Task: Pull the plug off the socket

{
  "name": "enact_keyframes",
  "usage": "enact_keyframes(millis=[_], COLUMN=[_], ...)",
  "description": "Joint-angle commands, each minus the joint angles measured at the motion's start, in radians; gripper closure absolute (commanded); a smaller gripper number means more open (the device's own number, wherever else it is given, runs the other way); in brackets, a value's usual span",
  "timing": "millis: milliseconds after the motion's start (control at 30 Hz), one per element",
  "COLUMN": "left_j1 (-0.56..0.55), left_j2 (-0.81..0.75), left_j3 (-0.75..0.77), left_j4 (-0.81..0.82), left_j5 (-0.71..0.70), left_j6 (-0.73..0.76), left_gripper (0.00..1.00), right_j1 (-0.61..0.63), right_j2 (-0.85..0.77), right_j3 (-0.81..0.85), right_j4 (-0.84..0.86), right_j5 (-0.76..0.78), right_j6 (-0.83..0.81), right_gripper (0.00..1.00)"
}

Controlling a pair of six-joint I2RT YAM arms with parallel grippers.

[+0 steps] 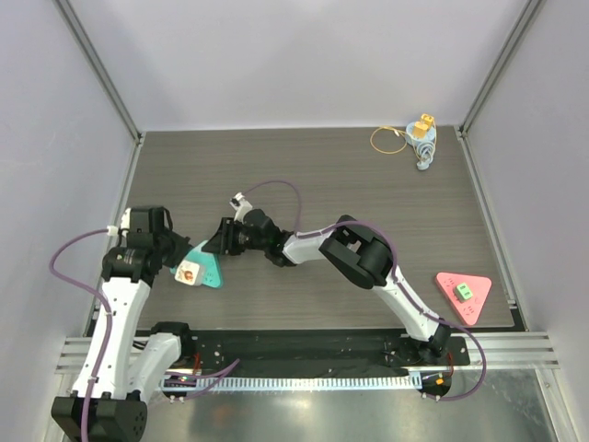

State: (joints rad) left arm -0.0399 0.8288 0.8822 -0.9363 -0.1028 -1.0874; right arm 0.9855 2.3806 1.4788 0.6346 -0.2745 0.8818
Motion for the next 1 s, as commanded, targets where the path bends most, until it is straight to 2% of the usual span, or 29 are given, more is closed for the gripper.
enact_keyframes(millis=[0, 67, 133, 167, 200, 233, 300, 467, 800, 967], left_j1=[-0.003, -0.003, -0.003, -0.003, -0.003, -0.005, -0.005, -0.005, -0.005, -0.003], left_j2=[-0.028, -0.06, -0.083, -0.103, -0.112, -0.118, -0.128, -0.102, 0.064, 0.141], left_j3=[-0.011, -0.006, 0.006, 0.026, 0.035, 0.044, 0.057, -0.024, -0.118, -0.156], left_j4=[-0.004, -0.056, -0.128, -0.153, -0.197, -0.214, -0.249, -0.246, -0.058, -0.016], left_j5=[0.011, -0.017, -0.037, -0.066, -0.077, -0.083, -0.078, -0.022, -0.024, -0.055], left_j6=[0.04, 0.069, 0.078, 0.073, 0.07, 0.072, 0.069, 0.003, -0.055, -0.081], left_gripper=[1.0, 1.0, 0.58, 0.4, 0.13, 0.07, 0.01, 0.0, 0.0, 0.0], right_j1=[-0.002, -0.004, -0.005, -0.005, -0.005, -0.005, -0.005, -0.005, -0.004, -0.005], right_j2=[0.005, 0.006, 0.009, 0.009, 0.011, 0.012, 0.012, 0.014, 0.005, -0.009], right_j3=[-0.015, -0.012, -0.011, -0.009, -0.009, -0.006, -0.005, -0.005, -0.015, -0.026], right_j4=[-0.102, -0.102, -0.099, -0.099, -0.099, -0.099, -0.104, -0.115, -0.111, -0.107], right_j5=[0.048, 0.046, 0.04, 0.038, 0.037, 0.037, 0.041, 0.047, 0.05, 0.051], right_j6=[-0.081, -0.083, -0.081, -0.08, -0.081, -0.083, -0.087, -0.095, -0.106, -0.115], right_gripper=[0.99, 0.99, 0.99, 0.99, 0.99, 0.99, 0.99, 0.99, 0.99, 0.99])
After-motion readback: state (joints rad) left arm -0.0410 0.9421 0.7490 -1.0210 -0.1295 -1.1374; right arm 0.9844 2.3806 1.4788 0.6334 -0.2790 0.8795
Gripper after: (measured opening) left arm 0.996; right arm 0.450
